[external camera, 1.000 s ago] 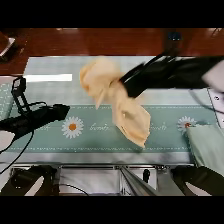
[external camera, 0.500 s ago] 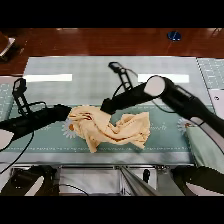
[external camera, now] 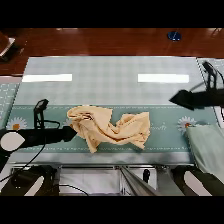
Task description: Fold the shirts.
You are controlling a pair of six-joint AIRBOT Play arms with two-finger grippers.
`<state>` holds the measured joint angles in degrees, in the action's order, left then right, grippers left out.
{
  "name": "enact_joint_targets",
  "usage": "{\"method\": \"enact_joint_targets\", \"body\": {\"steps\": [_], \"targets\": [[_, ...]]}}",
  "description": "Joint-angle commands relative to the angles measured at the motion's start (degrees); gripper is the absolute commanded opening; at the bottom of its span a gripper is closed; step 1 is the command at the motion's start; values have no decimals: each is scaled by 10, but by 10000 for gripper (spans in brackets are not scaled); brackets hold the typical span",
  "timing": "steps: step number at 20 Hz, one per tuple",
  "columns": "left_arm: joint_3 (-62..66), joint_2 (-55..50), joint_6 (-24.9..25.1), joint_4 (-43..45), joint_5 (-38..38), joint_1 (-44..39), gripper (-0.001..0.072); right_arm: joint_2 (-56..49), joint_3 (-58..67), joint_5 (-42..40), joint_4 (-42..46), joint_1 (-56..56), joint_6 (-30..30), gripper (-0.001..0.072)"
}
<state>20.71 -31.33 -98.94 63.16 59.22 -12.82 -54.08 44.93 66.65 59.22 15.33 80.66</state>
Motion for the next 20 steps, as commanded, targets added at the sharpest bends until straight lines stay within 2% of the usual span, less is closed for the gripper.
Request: {"method": "enact_joint_targets", "body": {"steps": [1, 5, 7, 9, 11, 16, 17, 19, 20], "targets": [[-70, -4, -1, -55, -64, 37, 504, 67, -155, -13, -77, 95, -38, 404], [-77, -61, 86, -132, -62, 156, 504, 67, -205, -25, -92, 69, -50, 404], [-77, -108, 136, -179, -66, 179, 504, 67, -207, -30, -93, 58, -50, 404], [-77, -164, 189, -240, -84, 173, 504, 67, -207, -30, -94, 55, -50, 404], [-74, -224, 222, -283, -106, 160, 504, 67, -207, -23, -92, 55, -50, 404], [-45, -328, 309, -369, -107, 148, 497, 67, -208, -1, -92, 56, -50, 404], [-38, -339, 324, -378, -106, 143, 406, 67, -210, 5, -89, 55, -49, 404], [-24, -353, 346, -377, -105, 126, 33, 67, -225, 15, -89, 55, -49, 404], [-19, -355, 355, -377, -105, 120, 19, 67, -236, 23, -90, 55, -49, 404]]}}
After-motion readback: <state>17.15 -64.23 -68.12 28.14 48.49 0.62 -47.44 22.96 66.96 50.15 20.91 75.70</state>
